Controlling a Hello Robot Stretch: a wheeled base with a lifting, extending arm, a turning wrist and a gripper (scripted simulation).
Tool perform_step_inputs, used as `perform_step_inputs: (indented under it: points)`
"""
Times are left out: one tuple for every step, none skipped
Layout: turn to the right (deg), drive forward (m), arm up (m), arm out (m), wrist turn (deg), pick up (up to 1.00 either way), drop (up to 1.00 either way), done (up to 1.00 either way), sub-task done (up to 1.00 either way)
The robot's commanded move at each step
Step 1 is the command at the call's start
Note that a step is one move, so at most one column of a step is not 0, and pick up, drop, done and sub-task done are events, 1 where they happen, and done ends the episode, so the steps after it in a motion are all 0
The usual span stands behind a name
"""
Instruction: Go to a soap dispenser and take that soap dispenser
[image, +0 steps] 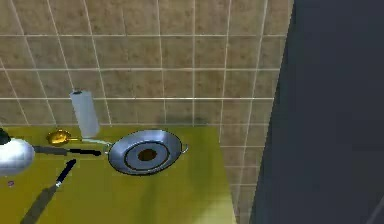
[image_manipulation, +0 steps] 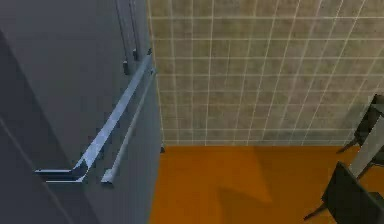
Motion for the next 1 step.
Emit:
perform_step_inputs:
  points:
    - [-45.0, 0.0, 0.0, 0.0, 0.0, 0.0, 0.0, 0.0, 0.0]
